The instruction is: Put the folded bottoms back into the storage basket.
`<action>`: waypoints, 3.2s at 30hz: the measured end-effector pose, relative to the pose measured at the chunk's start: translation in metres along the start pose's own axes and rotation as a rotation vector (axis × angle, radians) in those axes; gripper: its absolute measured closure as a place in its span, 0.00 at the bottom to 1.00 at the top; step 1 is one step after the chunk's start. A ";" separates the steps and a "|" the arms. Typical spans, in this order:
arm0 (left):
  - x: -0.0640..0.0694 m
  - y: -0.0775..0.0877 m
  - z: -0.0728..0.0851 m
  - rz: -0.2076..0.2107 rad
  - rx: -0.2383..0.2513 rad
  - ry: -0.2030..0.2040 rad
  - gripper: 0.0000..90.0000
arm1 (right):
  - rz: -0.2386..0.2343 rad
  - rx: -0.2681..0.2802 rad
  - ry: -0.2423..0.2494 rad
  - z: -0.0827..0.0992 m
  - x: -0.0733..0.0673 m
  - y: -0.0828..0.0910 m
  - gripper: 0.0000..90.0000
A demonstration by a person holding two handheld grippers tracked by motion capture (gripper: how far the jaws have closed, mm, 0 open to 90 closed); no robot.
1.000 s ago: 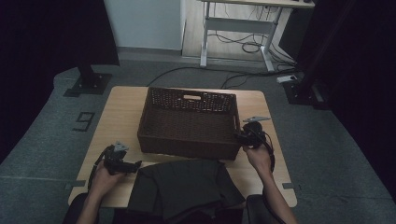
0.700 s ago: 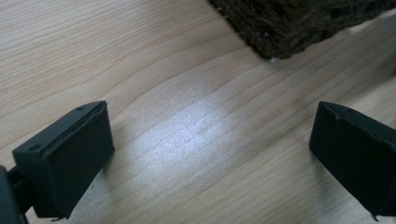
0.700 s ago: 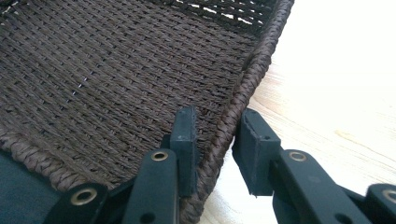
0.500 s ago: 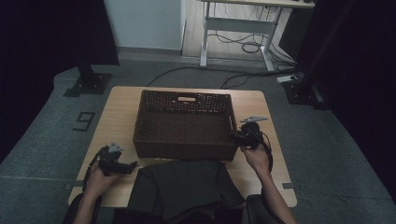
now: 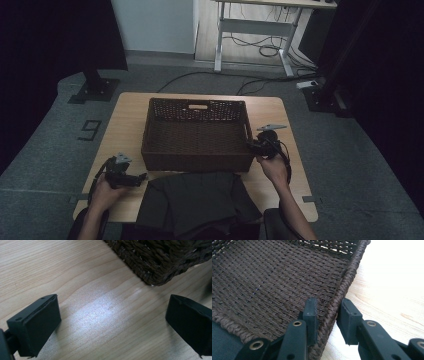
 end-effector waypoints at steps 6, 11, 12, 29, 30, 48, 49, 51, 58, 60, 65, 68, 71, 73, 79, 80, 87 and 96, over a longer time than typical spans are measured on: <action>0.000 0.000 0.000 0.000 -0.001 -0.001 0.00 | 0.012 -0.006 0.004 0.002 -0.002 0.002 0.76; 0.000 0.000 0.000 0.000 -0.001 -0.001 0.00 | -0.002 0.005 0.000 0.003 -0.001 0.003 0.75; 0.000 0.000 0.000 0.000 -0.001 -0.001 0.00 | -0.007 0.016 -0.001 0.003 -0.001 0.003 0.71; 0.000 0.000 0.001 0.000 -0.002 -0.003 0.00 | 0.006 0.083 0.017 0.008 0.015 0.023 0.15; 0.000 0.001 0.001 -0.001 -0.001 -0.001 0.00 | -0.005 0.073 0.026 0.011 0.017 0.027 0.15; -0.001 0.001 0.001 -0.001 -0.003 -0.001 0.00 | 0.036 0.045 0.054 0.056 0.028 0.027 0.00; -0.001 0.001 0.001 -0.001 -0.003 -0.001 0.00 | 0.033 0.040 0.050 0.059 0.028 0.024 0.00; -0.001 0.001 0.001 -0.001 -0.003 -0.001 0.00 | 0.032 0.030 0.039 0.064 0.029 0.019 0.00; 0.000 0.001 0.001 -0.002 0.000 0.001 0.00 | 0.033 0.021 0.005 0.080 0.033 0.005 0.02; 0.000 0.001 0.001 -0.003 -0.001 0.001 0.00 | 0.031 0.011 0.006 0.085 0.033 0.000 0.00; 0.000 0.001 0.001 -0.003 -0.001 0.001 0.00 | 0.044 -0.014 0.005 0.097 0.032 -0.015 0.00; 0.000 0.001 0.001 -0.003 -0.001 0.001 0.00 | 0.035 -0.012 -0.010 0.102 0.032 -0.019 0.00; 0.000 0.001 0.001 -0.003 -0.001 0.001 0.00 | 0.026 -0.016 -0.014 0.107 0.031 -0.026 0.00; 0.000 0.001 0.001 -0.003 -0.001 0.001 0.00 | 0.030 -0.019 -0.010 0.108 0.031 -0.028 0.00; 0.000 0.001 0.001 -0.004 -0.002 0.003 0.00 | 0.065 -0.015 0.018 0.113 0.025 -0.042 0.00; 0.000 0.001 0.001 -0.004 -0.002 0.003 0.00 | 0.065 -0.015 0.018 0.113 0.025 -0.042 0.00; 0.000 0.000 0.000 -0.006 -0.002 0.006 0.00 | 0.068 -0.016 0.015 0.113 0.025 -0.041 0.00; 0.000 0.000 0.000 -0.005 -0.002 0.005 0.00 | 0.067 -0.029 0.012 0.114 0.026 -0.039 0.00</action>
Point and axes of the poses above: each handheld gripper's, and its own axes: y roughly backward along the jaws, z roughly out of its underside, x roughly to its right, the point moved 3 cm from there along -y, roughly forward along the jaws, and after that the axes turned 4 degrees about -x, right-handed, at the moved point
